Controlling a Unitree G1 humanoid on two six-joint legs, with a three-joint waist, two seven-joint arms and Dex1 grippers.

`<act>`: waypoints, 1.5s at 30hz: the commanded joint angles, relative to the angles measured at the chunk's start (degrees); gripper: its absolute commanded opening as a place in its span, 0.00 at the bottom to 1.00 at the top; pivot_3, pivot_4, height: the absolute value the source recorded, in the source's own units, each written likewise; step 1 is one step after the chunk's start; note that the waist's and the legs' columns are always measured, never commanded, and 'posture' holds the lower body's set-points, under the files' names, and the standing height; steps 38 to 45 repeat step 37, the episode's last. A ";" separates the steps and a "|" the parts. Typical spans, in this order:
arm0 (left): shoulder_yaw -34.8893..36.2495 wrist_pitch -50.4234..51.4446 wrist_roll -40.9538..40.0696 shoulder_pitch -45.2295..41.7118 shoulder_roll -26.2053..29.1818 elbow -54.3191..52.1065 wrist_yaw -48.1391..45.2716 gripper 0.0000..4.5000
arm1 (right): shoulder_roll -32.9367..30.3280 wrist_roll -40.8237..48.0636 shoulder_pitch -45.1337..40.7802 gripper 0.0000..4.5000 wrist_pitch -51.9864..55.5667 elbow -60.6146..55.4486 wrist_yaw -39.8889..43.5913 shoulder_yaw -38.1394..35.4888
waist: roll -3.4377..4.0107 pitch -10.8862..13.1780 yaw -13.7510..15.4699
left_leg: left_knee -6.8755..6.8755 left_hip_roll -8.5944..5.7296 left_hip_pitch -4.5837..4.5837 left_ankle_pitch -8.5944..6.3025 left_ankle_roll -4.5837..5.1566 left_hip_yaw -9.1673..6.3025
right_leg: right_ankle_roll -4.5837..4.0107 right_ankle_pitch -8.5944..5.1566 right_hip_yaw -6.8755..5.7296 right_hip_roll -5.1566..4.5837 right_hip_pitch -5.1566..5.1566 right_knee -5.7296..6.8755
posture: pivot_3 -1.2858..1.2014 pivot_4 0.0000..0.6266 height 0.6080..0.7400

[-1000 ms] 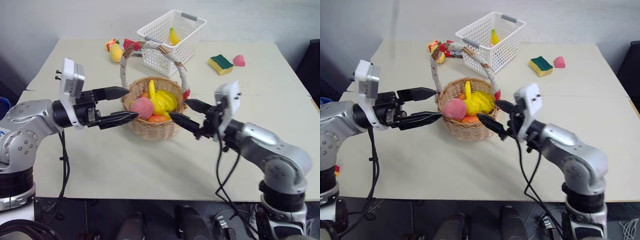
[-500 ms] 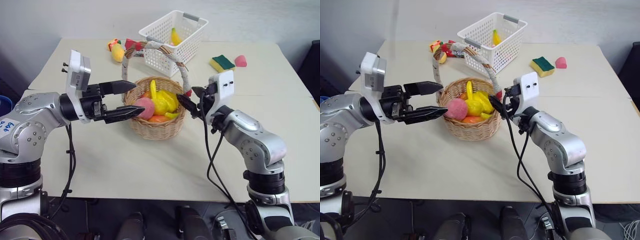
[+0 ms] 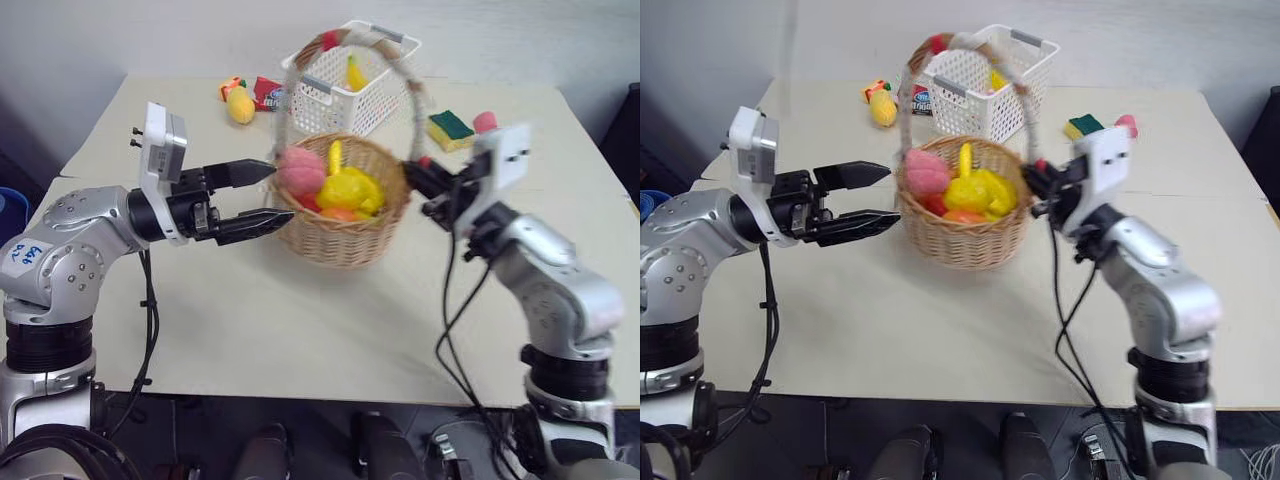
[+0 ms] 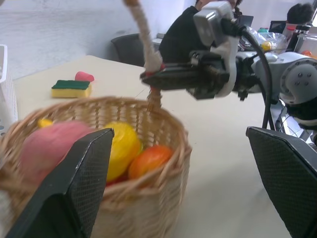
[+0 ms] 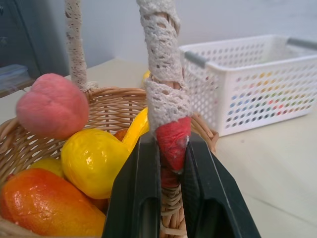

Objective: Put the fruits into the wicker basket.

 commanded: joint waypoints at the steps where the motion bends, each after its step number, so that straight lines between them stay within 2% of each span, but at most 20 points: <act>1: -0.93 -1.58 0.38 -2.35 -1.11 0.43 -1.18 1.00 | -7.06 1.91 3.83 0.04 0.34 -3.80 1.28 -13.47 | 0.00 0.00 0.59 | 0.00 0.00 0.00 0.00 0.01 0.00 | 0.00 0.00 -0.01 0.00 0.03 -0.02 | 0.52 0.24 1.00; 4: -2.44 -2.40 1.23 -3.73 -2.58 1.76 -1.89 1.00 | -12.14 0.83 10.28 0.04 -0.39 -2.56 3.69 -20.80 | 0.00 0.00 1.10 | 0.00 -0.01 0.01 0.00 0.02 0.02 | 0.00 0.00 -0.01 0.04 0.05 -0.02 | 0.52 0.24 1.00; 6: -3.34 -2.83 1.58 -4.69 -3.64 2.55 -2.34 1.00 | -13.15 0.07 14.19 0.04 -1.62 -1.33 4.26 -24.33 | 0.00 0.00 1.17 | 0.00 -0.01 0.02 0.00 0.03 0.02 | 0.00 0.00 -0.01 0.06 0.07 -0.03 | 0.52 0.24 1.00; 13: -5.55 -2.82 1.60 -7.66 -6.72 4.31 -4.58 1.00 | -8.13 -1.36 22.62 0.04 -5.95 0.86 2.00 -29.12 | 0.05 -0.02 0.28 | -0.02 0.06 0.24 0.03 0.06 0.31 | 0.03 0.02 0.28 0.18 0.10 0.16 | 0.52 0.24 1.00; 19: -6.17 -2.07 1.04 -9.22 -7.98 4.97 -6.78 1.00 | -4.55 1.40 28.54 0.48 -7.51 -0.47 2.75 -32.40 | 0.06 -0.03 0.74 | 0.00 0.04 0.28 0.03 0.05 0.33 | 0.03 0.02 0.34 0.17 0.12 0.19 | 0.52 0.24 1.00; 22: -6.37 -1.98 1.25 -10.05 -8.33 6.16 -7.88 1.00 | -4.59 6.38 33.19 0.72 -5.72 -3.46 4.51 -36.58 | 0.09 -0.04 1.08 | 0.00 0.01 0.29 0.03 0.06 0.33 | 0.04 0.02 0.35 0.16 0.12 0.19 | 0.52 0.24 1.00; 25: -6.98 -2.71 2.17 -10.66 -8.31 7.64 -9.64 1.00 | -6.79 13.21 43.23 0.95 -2.15 -8.56 10.00 -43.89 | 0.09 -0.04 1.55 | 0.01 -0.01 0.27 0.02 0.08 0.27 | 0.04 0.02 0.34 0.15 0.17 0.15 | 0.52 0.24 1.00; 26: -7.20 -2.97 2.49 -10.83 -8.38 8.11 -10.11 1.00 | -7.78 15.55 46.74 1.00 -1.12 -9.55 12.49 -46.90 | 0.09 -0.04 1.75 | 0.01 -0.01 0.28 0.02 0.09 0.26 | 0.04 0.02 0.33 0.16 0.20 0.12 | 0.52 0.24 1.00; 30: -7.73 -3.99 3.40 -11.35 -8.37 9.89 -12.27 1.00 | -13.09 27.55 60.18 1.00 6.14 -6.89 19.73 -62.49 | 0.07 -0.03 2.28 | 0.01 -0.04 0.35 -0.05 0.24 0.33 | 0.11 0.06 0.39 0.17 0.34 0.00 | 0.52 0.24 1.00; 33: -7.98 -4.51 3.69 -11.16 -8.66 10.33 -13.13 1.00 | -15.97 34.31 64.54 1.00 9.15 -4.07 21.68 -67.72 | -0.08 0.05 1.90 | -0.13 0.05 1.02 -0.32 0.66 0.47 | 0.11 0.06 0.50 0.25 0.94 -0.38 | 0.52 0.24 1.00; 35: -8.07 -4.88 3.95 -10.62 -8.80 10.08 -13.49 1.00 | -17.08 37.77 65.29 1.00 9.95 -3.49 21.84 -68.68 | -0.07 0.05 1.37 | -0.18 0.20 1.40 -0.44 0.73 0.36 | 0.09 0.05 0.58 0.31 1.45 -0.80 | 0.52 0.24 1.00; 45: -8.21 -5.12 4.27 -10.00 -8.73 9.50 -13.59 1.00 | -17.56 38.19 64.51 1.00 9.13 -3.82 20.78 -67.11 | -0.07 0.05 1.21 | -0.17 0.19 1.41 -0.44 0.73 0.33 | 0.10 0.05 0.86 0.18 1.47 -0.79 | 0.52 0.24 1.00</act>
